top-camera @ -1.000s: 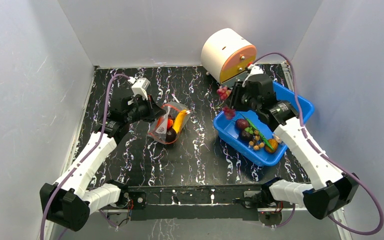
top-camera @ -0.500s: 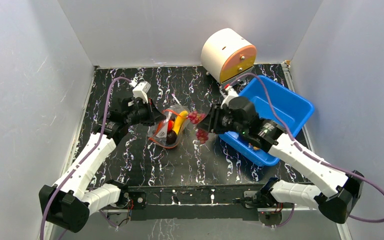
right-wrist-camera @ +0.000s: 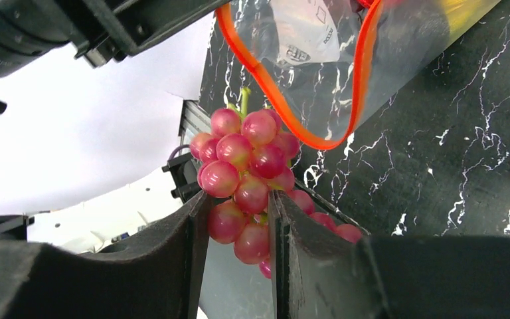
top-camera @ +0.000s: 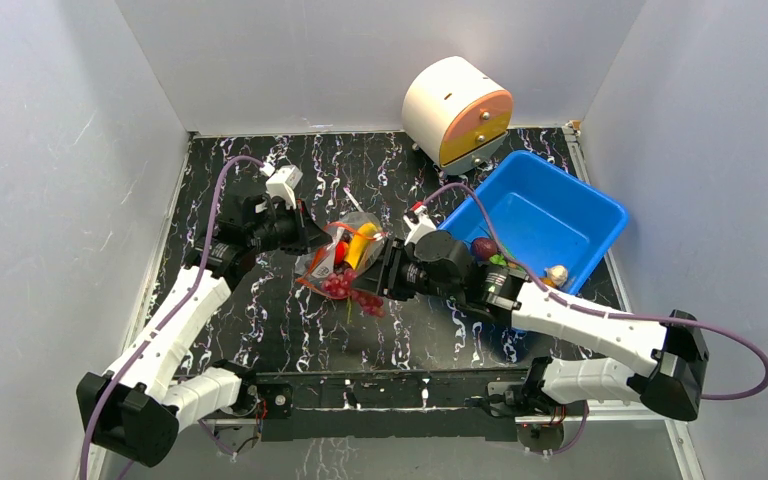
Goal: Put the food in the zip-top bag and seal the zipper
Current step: Place the fake fruit in the zipper food storage bag.
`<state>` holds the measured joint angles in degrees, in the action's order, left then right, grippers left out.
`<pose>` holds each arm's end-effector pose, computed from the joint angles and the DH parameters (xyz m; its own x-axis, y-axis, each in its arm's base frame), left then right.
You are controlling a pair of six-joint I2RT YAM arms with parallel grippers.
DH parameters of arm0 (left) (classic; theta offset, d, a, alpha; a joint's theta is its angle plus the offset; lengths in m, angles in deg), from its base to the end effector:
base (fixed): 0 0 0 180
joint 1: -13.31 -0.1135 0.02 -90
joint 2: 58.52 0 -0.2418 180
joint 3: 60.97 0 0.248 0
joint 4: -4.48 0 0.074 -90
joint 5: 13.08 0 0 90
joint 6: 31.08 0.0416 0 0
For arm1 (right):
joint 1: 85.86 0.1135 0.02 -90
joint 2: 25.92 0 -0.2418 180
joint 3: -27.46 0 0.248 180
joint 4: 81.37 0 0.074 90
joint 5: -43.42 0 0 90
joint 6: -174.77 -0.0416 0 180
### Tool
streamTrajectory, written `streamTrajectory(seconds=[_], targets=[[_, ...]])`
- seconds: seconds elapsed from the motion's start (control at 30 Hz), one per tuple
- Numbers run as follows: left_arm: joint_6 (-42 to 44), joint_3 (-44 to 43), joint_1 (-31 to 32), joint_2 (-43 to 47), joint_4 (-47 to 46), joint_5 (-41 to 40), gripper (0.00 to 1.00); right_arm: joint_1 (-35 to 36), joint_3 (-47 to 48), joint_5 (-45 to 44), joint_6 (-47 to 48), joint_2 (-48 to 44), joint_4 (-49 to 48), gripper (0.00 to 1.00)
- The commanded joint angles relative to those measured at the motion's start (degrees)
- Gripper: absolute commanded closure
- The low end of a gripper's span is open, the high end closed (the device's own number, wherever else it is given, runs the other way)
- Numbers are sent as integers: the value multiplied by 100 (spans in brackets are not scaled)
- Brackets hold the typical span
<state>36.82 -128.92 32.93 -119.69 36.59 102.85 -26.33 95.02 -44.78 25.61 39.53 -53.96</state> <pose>0.2297 -0.1012 0.3069 -0.6271 -0.1357 -0.7671 0.4731 0.7160 -0.5134 0.1367 0.2350 0.2932 -0.8631 0.2253 -0.4519 -0.2629 0.5635 0.7831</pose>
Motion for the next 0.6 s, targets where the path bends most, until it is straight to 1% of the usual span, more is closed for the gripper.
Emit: streamTrajectory(seconds=[0.0,0.2,0.27,0.33,0.47,0.57], targets=[[92,-163,15,263,92,227,100,41,171,-349,-495,124,-650,67],[79,-99,7,385,181,263,100,40,273,-925,-304,348,-676,73],[56,-66,12,384,197,251,100,41,343,-1090,-110,467,-694,82],[-2,-48,10,395,165,255,100,39,385,-1110,6,585,-806,86],[-57,-90,9,393,170,324,100,49,448,-841,-13,710,-1055,87],[-38,-126,8,411,187,327,100,41,481,-1003,-148,802,-1047,85]])
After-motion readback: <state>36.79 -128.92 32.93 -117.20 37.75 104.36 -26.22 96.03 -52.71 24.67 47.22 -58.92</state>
